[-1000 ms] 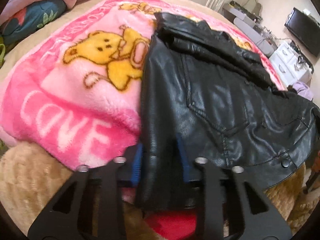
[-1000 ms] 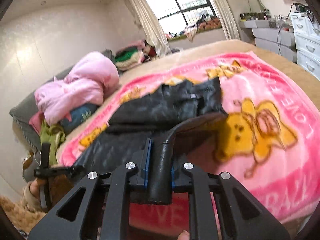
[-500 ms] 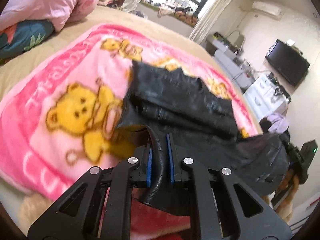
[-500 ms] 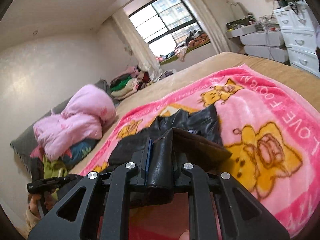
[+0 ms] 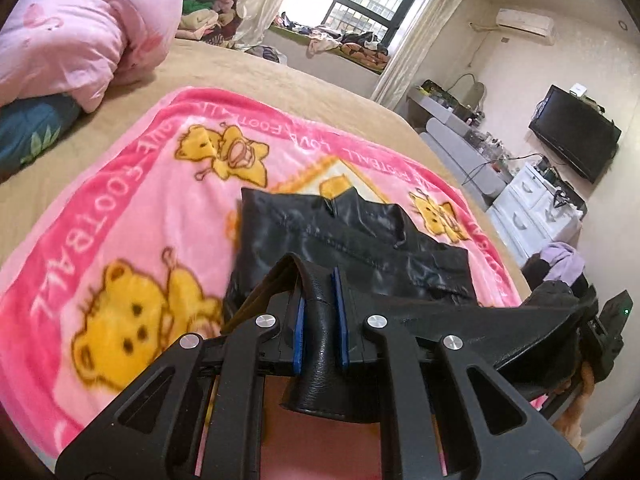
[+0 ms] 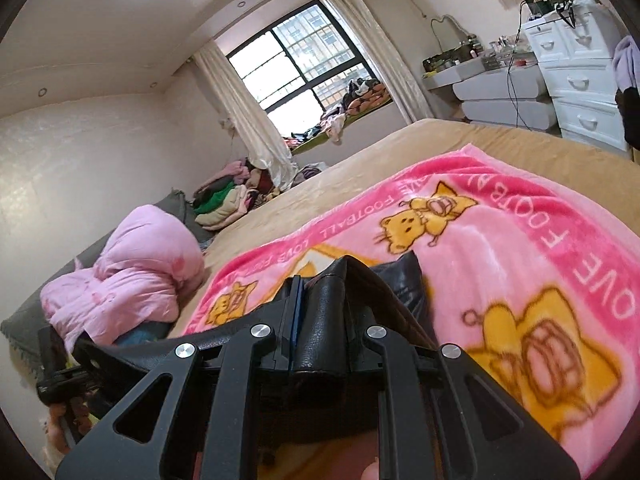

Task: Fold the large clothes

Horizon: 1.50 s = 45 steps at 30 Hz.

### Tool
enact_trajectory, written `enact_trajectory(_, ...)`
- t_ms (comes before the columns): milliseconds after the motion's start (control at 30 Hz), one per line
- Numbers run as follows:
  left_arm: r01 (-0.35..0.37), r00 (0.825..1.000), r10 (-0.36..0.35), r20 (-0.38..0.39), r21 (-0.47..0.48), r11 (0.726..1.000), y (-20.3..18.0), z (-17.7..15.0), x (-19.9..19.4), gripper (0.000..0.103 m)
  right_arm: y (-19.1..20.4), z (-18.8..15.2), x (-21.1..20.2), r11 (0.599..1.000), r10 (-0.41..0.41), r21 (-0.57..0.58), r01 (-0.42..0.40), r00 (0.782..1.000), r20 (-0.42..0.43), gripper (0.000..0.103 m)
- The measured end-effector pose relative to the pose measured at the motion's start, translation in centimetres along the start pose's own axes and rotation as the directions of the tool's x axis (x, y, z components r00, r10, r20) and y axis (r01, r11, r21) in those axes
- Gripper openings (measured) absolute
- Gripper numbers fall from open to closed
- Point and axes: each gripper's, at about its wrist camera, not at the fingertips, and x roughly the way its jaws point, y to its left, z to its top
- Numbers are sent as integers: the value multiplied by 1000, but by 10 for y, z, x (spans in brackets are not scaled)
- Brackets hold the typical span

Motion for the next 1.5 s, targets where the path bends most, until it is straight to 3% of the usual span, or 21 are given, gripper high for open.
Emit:
enact_trajectory(200, -20, 1000, 19, 6, 38, 999, -6, 17, 25, 6, -12, 2, 29, 999, -15, -38, 15, 1000, 19, 14)
enact_trajectory(433, -57, 998, 57, -2, 77, 995, -8, 28, 56, 7, -27, -1, 61, 995, -68, -71, 65, 997, -44, 14)
enact_trajectory(1133, -128, 987, 133, -88, 54, 990, 25, 44, 118, 8, -33, 7, 119, 970, -187, -183, 161, 973, -135, 22)
enact_trajectory(1200, -124, 988, 128, -85, 51, 991, 27, 45, 120, 11, -35, 7, 128, 968, -195, -191, 163, 968, -158, 29)
enact_trajectory(1233, -113, 990, 117, -82, 43, 993, 29, 45, 119, 13, -37, 8, 131, 968, -194, -189, 163, 967, -163, 37)
enact_trajectory(1267, -100, 991, 102, -82, 33, 994, 30, 45, 119, 15, -39, 7, 133, 970, -191, -180, 161, 968, -163, 55)
enact_trajectory(1333, -79, 994, 80, -80, 20, 997, 32, 45, 118, 19, -43, 8, 129, 969, -208, -162, 185, 968, -138, 74)
enact_trajectory(1500, -33, 998, 33, -56, 5, 999, 30, 45, 111, 28, -56, 16, 116, 976, -198, -113, 186, 975, -102, 74)
